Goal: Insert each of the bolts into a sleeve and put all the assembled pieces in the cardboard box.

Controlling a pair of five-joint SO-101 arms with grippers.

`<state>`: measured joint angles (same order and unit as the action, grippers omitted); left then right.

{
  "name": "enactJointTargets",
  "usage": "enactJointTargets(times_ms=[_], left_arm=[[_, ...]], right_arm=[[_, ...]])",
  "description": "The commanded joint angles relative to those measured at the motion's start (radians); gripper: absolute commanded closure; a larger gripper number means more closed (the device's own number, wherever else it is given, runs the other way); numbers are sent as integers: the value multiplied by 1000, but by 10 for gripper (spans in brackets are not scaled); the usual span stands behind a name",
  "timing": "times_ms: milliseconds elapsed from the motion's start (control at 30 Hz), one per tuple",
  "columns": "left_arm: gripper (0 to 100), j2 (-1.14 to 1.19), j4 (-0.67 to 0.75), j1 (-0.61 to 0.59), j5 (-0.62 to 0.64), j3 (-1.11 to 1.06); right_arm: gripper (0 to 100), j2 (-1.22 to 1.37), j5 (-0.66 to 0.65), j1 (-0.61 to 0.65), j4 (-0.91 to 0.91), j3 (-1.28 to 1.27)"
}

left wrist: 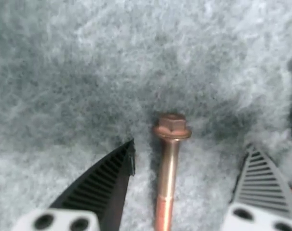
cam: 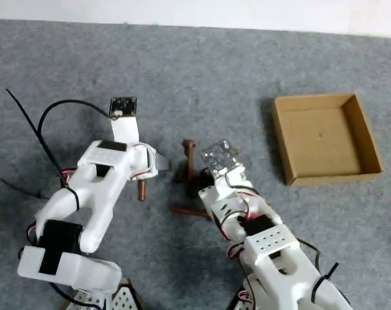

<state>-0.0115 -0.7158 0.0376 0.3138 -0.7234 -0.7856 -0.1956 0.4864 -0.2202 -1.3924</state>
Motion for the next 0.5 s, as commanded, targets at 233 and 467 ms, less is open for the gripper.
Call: enactJointTargets(times_ms=[233, 467], left_arm=[[675, 99, -83, -12, -8, 131], [679, 99, -84, -12, -2, 134]], right_arm=[[995, -24, -9, -13, 31, 5], [995, -24, -9, -13, 31, 5]])
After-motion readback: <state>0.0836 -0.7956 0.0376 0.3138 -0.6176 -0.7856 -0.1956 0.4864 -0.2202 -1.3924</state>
